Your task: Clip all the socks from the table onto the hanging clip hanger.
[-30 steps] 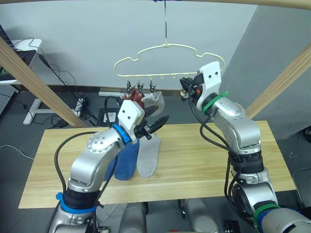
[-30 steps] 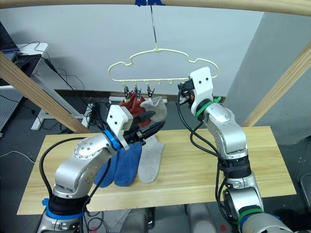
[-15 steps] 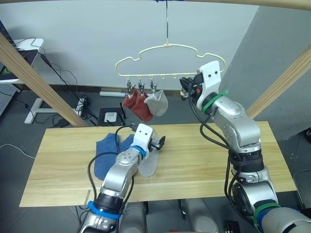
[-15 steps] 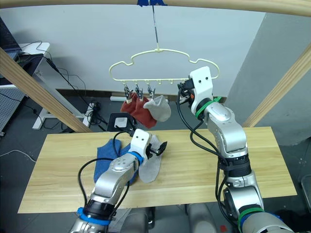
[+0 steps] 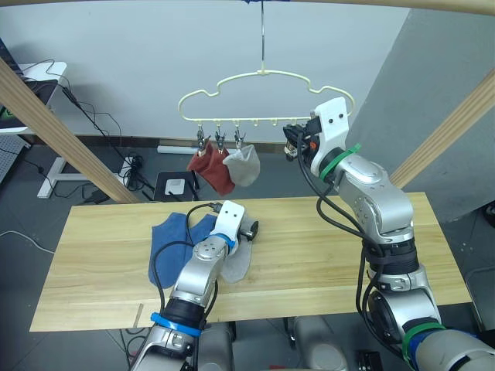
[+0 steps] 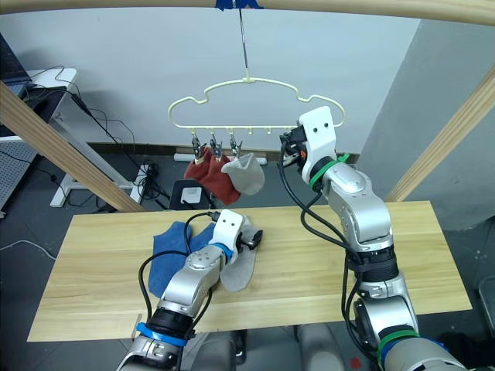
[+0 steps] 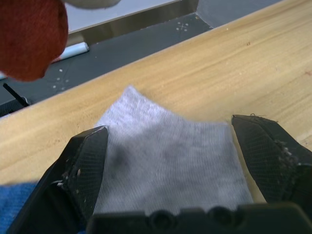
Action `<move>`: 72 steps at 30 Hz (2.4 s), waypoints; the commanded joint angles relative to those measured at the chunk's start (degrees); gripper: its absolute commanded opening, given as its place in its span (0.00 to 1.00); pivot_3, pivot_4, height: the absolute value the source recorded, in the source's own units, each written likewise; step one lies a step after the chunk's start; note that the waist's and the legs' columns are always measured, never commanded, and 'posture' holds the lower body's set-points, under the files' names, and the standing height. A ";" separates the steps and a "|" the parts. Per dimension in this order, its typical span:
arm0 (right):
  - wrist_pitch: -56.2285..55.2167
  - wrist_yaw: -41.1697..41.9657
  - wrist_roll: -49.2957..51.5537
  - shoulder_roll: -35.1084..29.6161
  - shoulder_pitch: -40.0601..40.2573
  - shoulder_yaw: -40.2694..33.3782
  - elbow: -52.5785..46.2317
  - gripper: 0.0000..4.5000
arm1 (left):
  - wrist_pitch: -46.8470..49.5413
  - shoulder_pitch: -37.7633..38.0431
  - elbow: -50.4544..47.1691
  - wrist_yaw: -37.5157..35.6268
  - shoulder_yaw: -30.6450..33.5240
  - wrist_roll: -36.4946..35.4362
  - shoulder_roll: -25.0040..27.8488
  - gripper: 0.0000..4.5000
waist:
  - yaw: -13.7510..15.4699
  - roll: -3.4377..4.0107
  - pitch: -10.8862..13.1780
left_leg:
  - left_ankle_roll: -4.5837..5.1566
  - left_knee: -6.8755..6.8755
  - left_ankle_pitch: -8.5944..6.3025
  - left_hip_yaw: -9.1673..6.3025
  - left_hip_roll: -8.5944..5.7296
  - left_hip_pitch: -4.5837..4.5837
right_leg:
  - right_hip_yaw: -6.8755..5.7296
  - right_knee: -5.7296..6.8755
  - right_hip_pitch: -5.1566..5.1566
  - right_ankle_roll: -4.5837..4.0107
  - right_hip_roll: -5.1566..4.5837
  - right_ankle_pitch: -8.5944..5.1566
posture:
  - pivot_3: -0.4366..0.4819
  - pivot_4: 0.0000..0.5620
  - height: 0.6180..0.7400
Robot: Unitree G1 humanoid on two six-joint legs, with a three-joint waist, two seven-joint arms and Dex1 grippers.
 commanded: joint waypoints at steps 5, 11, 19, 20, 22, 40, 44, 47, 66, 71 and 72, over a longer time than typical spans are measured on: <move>0.03 -0.34 1.03 0.42 -0.42 -0.26 -2.39 0.00 | -0.43 2.36 -5.16 0.04 1.21 0.26 -0.19 1.00 | 0.01 0.00 0.00 | 0.00 0.01 0.00 0.01 0.00 0.00 | 0.01 0.00 0.00 0.00 0.00 0.00 | 0.28 0.51 1.00; 0.14 -0.36 1.01 0.76 -0.34 -0.22 -2.63 0.00 | 2.59 0.96 -1.95 -2.62 0.04 0.67 0.69 1.00 | -0.01 0.00 0.00 | 0.00 0.00 0.00 0.01 -0.03 0.00 | -0.01 -0.01 0.00 0.00 0.01 0.00 | 0.27 0.51 1.00; 0.37 -0.41 1.15 1.28 -0.15 -0.07 -2.90 0.00 | 3.20 -0.18 0.75 -4.28 -2.15 3.41 3.13 0.91 | -0.02 0.00 0.00 | 0.00 0.00 0.00 0.01 -0.03 0.00 | -0.01 0.00 0.00 0.00 0.01 0.00 | 0.27 0.50 1.00; 0.40 -0.44 1.15 1.34 -0.16 -0.07 -2.91 0.00 | 3.63 0.05 0.70 -4.58 -2.29 3.52 3.37 0.86 | -0.02 0.00 0.00 | 0.00 -0.01 0.00 0.01 -0.02 0.01 | -0.01 0.00 0.00 0.00 0.01 0.00 | 0.27 0.50 1.00; 0.43 -0.49 1.16 1.46 -0.13 -0.05 -2.99 0.00 | 4.09 0.37 0.60 -5.01 -2.27 3.59 3.65 0.74 | -0.02 0.01 0.00 | 0.00 -0.01 0.00 0.00 -0.01 0.01 | -0.01 0.00 0.00 0.00 0.01 0.00 | 0.27 0.50 1.00; 1.58 -1.12 2.09 2.25 -0.56 -0.55 -3.86 0.00 | -3.69 -5.23 -4.50 -9.05 0.78 -4.84 -6.08 0.01 | 0.09 0.00 0.00 | 0.00 0.02 0.00 -0.01 -0.04 -0.06 | -0.02 -0.06 0.00 0.03 -0.02 0.02 | 0.26 0.50 1.00; 2.02 -1.28 2.50 2.13 -0.50 -0.39 -4.20 0.00 | -5.23 -6.59 -5.60 -8.66 0.44 -5.47 -8.41 0.01 | -0.31 0.00 0.00 | 0.00 -0.02 0.00 0.03 -0.06 -0.06 | -0.01 -0.09 0.00 0.04 0.01 0.02 | 0.25 0.50 1.00; 2.37 -1.40 2.84 2.00 -0.46 -0.39 -4.46 0.00 | -6.81 -7.47 -5.79 -8.21 -0.19 -4.92 -9.53 0.01 | -0.50 0.00 0.00 | 0.00 -0.05 0.00 0.02 -0.07 -0.06 | -0.02 -0.09 -0.03 0.04 0.06 0.02 | 0.25 0.50 1.00; 3.59 -1.81 3.66 2.55 0.03 0.09 -5.14 0.00 | -8.30 -10.92 -7.13 -6.77 0.05 -6.66 -13.21 0.01 | -1.23 0.00 0.00 | 0.00 -0.03 0.00 0.05 -0.10 -0.06 | 0.03 -0.09 -0.03 0.05 0.07 0.02 | 0.25 0.50 1.00; 3.57 -1.72 3.61 2.55 0.14 0.29 -5.04 0.00 | -7.68 -11.47 -8.12 -6.36 0.16 -7.40 -13.60 0.01 | -1.33 0.00 0.00 | 0.00 -0.03 0.00 0.05 -0.11 -0.07 | 0.03 -0.09 -0.03 0.06 0.08 0.02 | 0.25 0.50 1.00; 3.57 -1.71 3.60 2.55 0.17 0.33 -5.03 0.00 | -7.56 -11.63 -8.29 -6.24 0.23 -7.60 -13.69 0.01 | -1.34 -0.01 0.00 | 0.00 -0.03 0.00 0.05 -0.11 -0.07 | 0.03 -0.09 -0.03 0.06 0.08 0.02 | 0.25 0.50 1.00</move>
